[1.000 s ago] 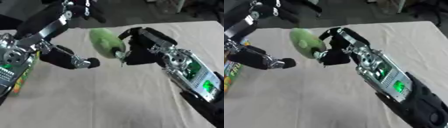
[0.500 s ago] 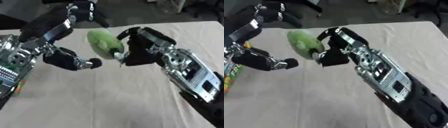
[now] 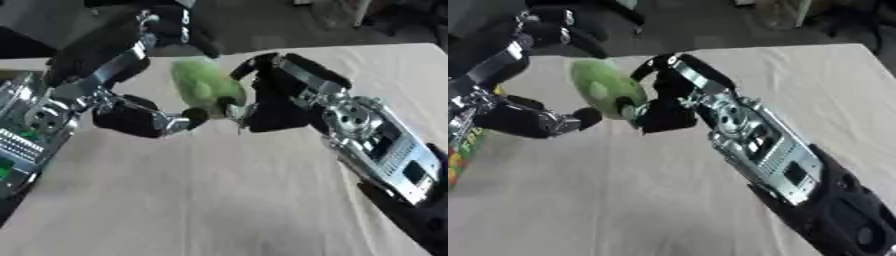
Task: Pick up the objects with one hand, pass them to the other hand, and then place them into the box on the other side of the table.
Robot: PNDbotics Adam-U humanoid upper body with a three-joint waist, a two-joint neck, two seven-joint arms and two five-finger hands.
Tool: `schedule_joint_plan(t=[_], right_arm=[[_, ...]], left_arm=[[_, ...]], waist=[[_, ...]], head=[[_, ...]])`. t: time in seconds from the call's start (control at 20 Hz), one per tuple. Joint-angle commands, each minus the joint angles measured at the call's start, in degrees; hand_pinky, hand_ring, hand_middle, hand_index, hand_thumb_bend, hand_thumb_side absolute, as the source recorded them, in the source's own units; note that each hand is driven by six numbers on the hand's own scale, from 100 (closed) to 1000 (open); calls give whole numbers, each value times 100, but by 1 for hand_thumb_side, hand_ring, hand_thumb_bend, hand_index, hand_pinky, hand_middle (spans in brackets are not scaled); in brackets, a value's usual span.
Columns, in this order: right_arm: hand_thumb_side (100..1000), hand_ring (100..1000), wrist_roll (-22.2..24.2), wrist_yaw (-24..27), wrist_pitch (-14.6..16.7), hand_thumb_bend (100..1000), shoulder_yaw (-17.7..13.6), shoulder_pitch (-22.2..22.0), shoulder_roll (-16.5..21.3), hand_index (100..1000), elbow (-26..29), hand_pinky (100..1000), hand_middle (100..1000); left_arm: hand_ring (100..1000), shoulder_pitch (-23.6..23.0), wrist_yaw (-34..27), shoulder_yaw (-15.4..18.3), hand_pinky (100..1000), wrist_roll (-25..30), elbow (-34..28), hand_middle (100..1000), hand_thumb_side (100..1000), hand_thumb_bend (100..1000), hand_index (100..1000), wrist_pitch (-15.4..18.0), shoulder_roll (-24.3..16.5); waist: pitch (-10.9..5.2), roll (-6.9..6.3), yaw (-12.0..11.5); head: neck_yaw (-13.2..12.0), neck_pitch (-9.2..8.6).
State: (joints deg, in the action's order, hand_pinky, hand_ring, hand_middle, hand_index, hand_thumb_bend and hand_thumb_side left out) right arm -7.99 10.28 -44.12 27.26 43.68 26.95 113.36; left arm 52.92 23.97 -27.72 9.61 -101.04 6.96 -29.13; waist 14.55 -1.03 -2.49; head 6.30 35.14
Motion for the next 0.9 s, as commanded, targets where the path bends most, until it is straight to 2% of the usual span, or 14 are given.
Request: schedule_joint_plan(t=[0.05,0.2,0.6,0.85,0.9], right_arm=[[100,247,47,-56,41,218,-39,59,103,232,124,413,100],[100,245,80,-82,53,220,-37,60,104,232,124,411,100],[100,243,173,-180,75,225,-40,59,109,230,124,399,100],[100,243,202,-268,73,231,-52,58,117,230,124,397,100],[100,242,208,-287,73,233,-55,59,123,229,124,397,100]], left_arm=[[827,69,88,42,721,-55,15,745,100,470,735,15,-15],[824,59,178,44,721,-79,65,740,100,451,729,35,1],[826,37,420,37,727,-100,192,740,100,477,725,114,21],[830,23,497,18,736,-67,172,752,100,566,735,222,-12],[833,18,513,12,743,-47,142,758,100,624,751,253,-34]], waist=[[-151,5,0],[-147,10,1],[-143,14,3],[-143,13,5],[-143,10,5]], head=[[-13,-36],[-18,-44],[-29,-73],[-44,-90],[-48,-87]])
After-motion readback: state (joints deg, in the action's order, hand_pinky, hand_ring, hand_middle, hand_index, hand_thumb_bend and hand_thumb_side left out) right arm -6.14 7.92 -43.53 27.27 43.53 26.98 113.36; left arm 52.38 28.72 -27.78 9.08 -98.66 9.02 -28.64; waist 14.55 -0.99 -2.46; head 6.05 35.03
